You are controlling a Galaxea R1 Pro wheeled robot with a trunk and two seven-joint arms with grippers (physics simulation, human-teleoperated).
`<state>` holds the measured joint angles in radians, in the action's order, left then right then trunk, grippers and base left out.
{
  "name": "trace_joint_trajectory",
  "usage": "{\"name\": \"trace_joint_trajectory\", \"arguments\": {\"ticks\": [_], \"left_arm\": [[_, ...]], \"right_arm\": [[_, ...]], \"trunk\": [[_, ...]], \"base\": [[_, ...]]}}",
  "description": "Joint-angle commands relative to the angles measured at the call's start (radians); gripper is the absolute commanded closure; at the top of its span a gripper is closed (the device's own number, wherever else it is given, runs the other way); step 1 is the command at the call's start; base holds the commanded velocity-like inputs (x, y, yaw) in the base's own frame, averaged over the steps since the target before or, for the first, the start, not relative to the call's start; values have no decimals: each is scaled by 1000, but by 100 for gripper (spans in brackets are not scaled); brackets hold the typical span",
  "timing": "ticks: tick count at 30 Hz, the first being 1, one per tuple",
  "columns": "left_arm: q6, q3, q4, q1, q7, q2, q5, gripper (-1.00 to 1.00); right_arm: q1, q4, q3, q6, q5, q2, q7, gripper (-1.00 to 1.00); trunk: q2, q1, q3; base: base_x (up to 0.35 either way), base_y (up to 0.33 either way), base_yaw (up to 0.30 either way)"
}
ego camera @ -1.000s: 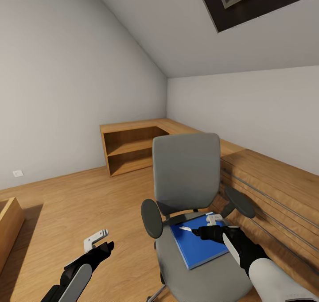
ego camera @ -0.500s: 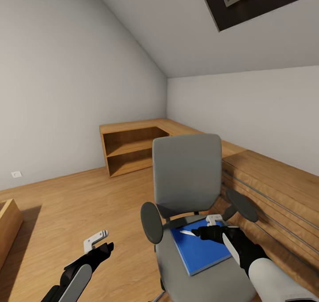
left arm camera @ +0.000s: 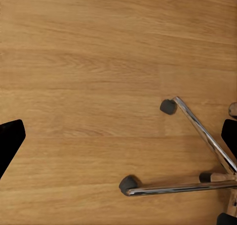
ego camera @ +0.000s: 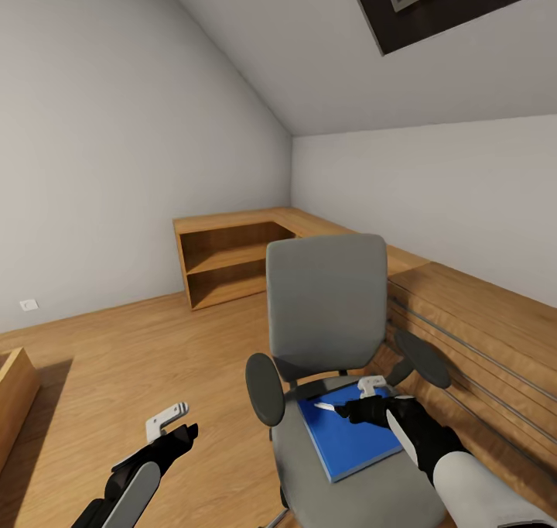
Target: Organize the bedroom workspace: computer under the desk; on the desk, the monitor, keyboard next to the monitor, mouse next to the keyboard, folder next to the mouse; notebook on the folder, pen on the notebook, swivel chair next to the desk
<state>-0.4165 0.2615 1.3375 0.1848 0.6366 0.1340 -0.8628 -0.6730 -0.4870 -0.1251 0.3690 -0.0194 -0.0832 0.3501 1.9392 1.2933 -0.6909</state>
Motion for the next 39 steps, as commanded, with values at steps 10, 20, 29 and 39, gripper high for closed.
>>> {"name": "trace_joint_trajectory", "arguments": {"ticks": [10, 20, 29, 39], "left_arm": [[-2, 4, 2, 1, 9, -1, -8, -100], [-2, 4, 2, 1, 9, -1, -8, -100], [-2, 4, 2, 1, 9, -1, -8, -100], [-2, 4, 2, 1, 9, -1, -8, -100]], "right_arm": [[1, 30, -100, 15, 234, -6, 53, -100], [1, 33, -100, 14, 252, -26, 105, -100], [1, 32, -100, 18, 251, -25, 105, 100], [1, 29, -100, 49, 248, -24, 119, 100]], "trunk": [[1, 0, -1], [1, 0, -1], [1, 0, -1], [1, 0, -1]], "base": [[0, 0, 0], [0, 0, 0], [0, 0, 0], [0, 0, 0]]}}
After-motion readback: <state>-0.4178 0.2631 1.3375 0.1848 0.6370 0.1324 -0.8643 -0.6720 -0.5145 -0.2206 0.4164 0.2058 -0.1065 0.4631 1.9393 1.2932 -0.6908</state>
